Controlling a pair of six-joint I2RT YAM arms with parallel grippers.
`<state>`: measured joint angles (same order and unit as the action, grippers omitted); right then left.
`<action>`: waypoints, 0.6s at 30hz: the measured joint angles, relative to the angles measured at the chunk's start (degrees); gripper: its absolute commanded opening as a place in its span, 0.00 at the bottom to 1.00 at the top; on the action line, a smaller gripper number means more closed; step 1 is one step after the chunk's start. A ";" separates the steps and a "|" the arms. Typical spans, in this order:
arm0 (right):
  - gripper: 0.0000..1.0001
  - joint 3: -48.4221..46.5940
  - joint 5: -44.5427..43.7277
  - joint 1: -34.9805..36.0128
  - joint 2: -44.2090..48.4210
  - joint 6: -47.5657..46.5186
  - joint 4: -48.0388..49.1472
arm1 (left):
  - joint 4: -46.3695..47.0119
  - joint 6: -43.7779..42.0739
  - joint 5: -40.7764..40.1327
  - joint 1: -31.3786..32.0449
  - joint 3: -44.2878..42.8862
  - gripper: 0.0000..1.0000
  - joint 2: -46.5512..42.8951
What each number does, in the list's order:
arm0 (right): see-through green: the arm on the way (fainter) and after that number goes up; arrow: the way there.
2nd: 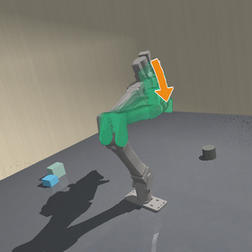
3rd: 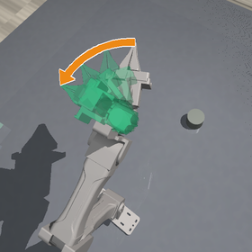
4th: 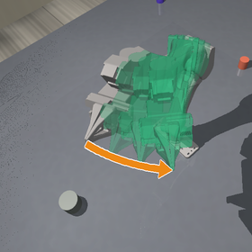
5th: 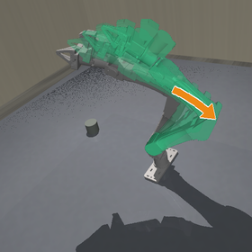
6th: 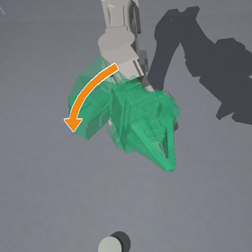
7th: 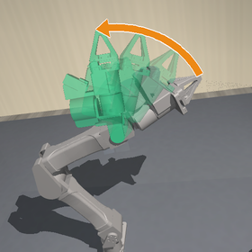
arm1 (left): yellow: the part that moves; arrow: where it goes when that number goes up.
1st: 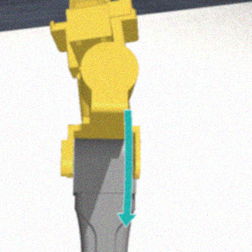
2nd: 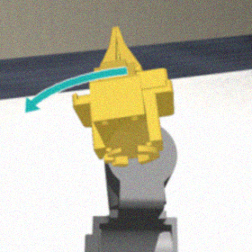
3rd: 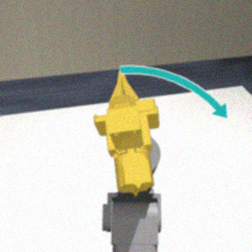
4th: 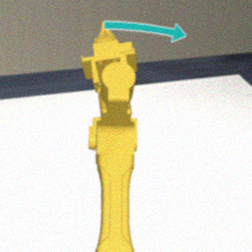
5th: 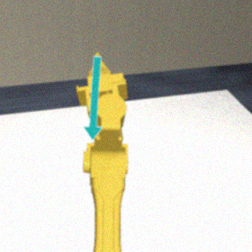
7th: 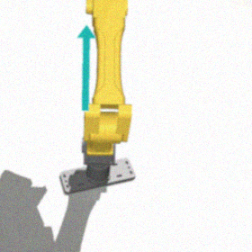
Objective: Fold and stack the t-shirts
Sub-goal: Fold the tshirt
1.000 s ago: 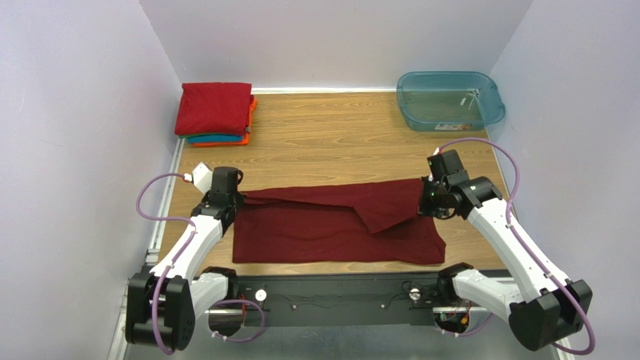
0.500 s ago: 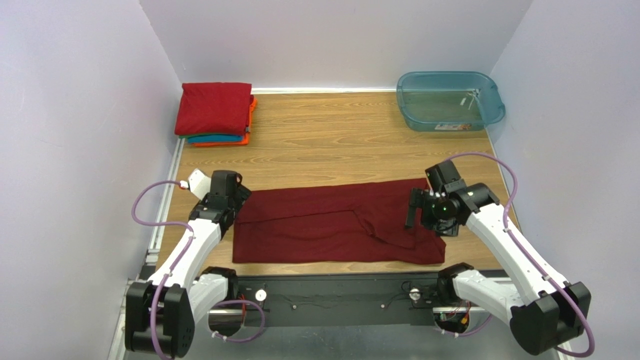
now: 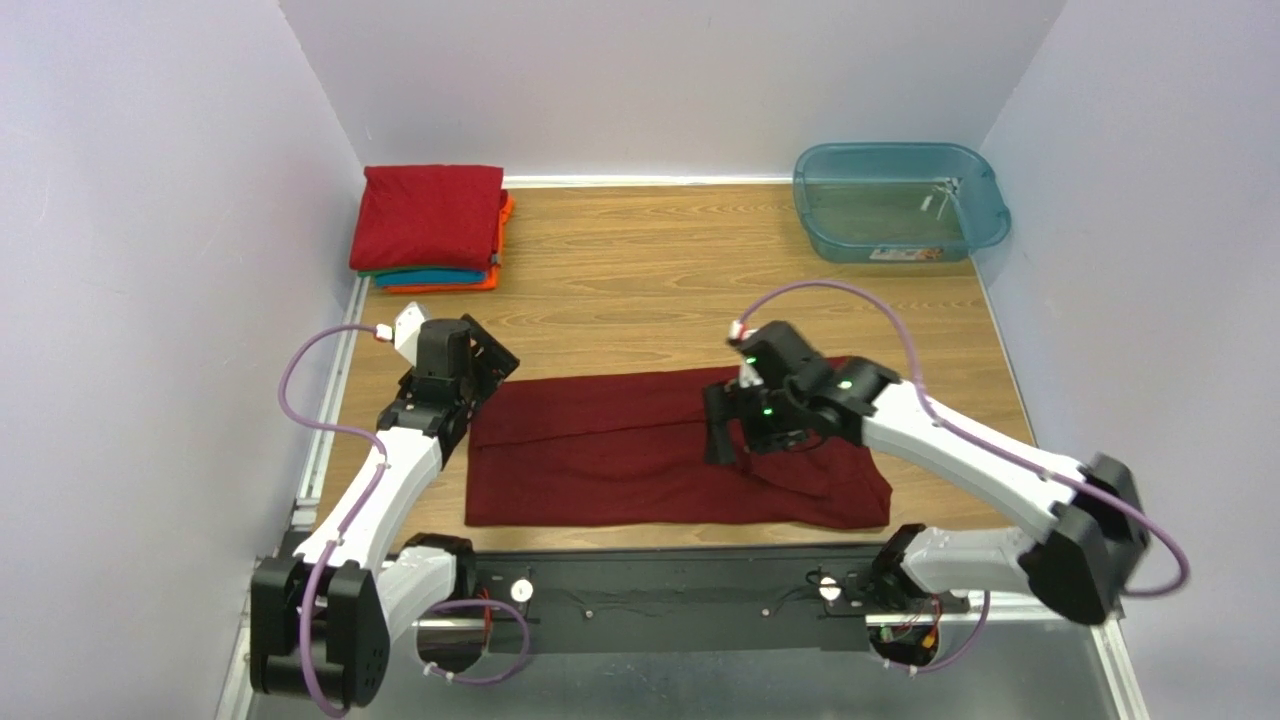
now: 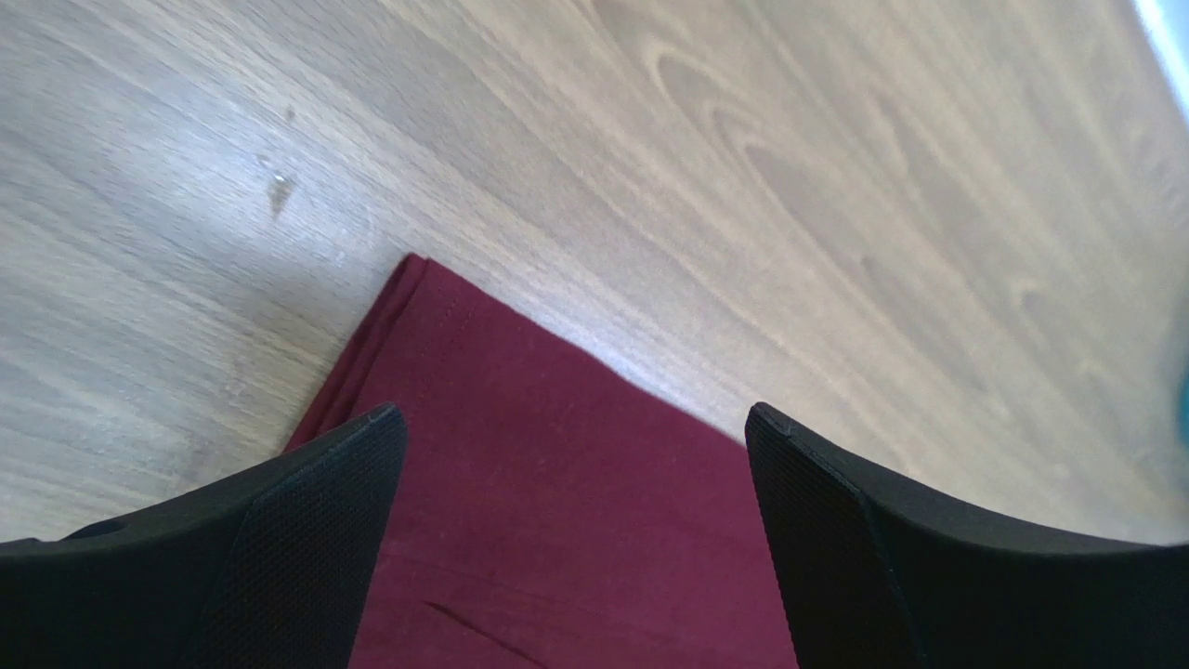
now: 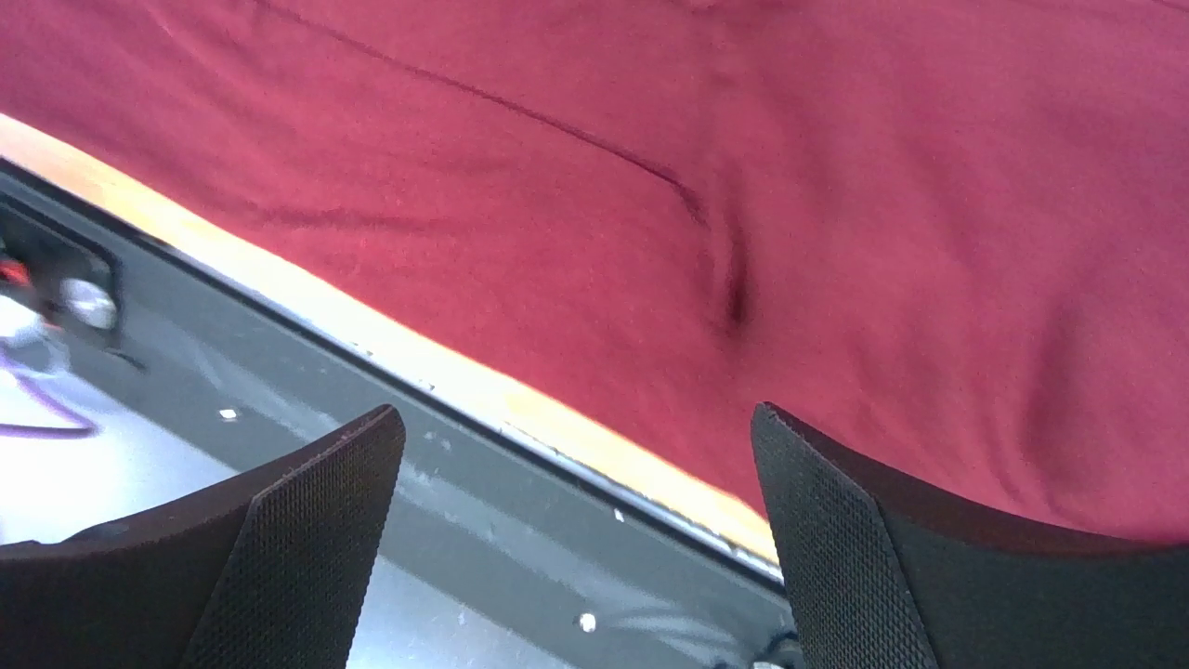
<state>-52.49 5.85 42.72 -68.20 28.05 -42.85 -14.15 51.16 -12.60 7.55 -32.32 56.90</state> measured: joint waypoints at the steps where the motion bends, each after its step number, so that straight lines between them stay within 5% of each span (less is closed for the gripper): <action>1: 1.00 -0.33 -0.35 1.86 -2.58 -0.02 1.49 | 0.33 -0.59 0.63 0.07 0.04 0.98 0.85; 5: 0.97 -0.92 -1.55 6.12 -10.03 -0.13 4.85 | 1.66 -2.10 1.70 0.09 0.90 0.98 3.06; 12: 0.58 -0.92 -3.89 6.97 -15.98 -0.63 7.32 | 2.51 -3.30 1.99 0.09 3.28 0.98 3.10; 18: 0.52 -0.74 -7.98 6.99 -18.43 -0.39 7.58 | 2.78 -3.78 1.99 0.09 3.30 0.98 3.02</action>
<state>-53.23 -2.13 49.71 -86.63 27.66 -35.27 -11.38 47.37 -10.61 7.64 -29.02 59.92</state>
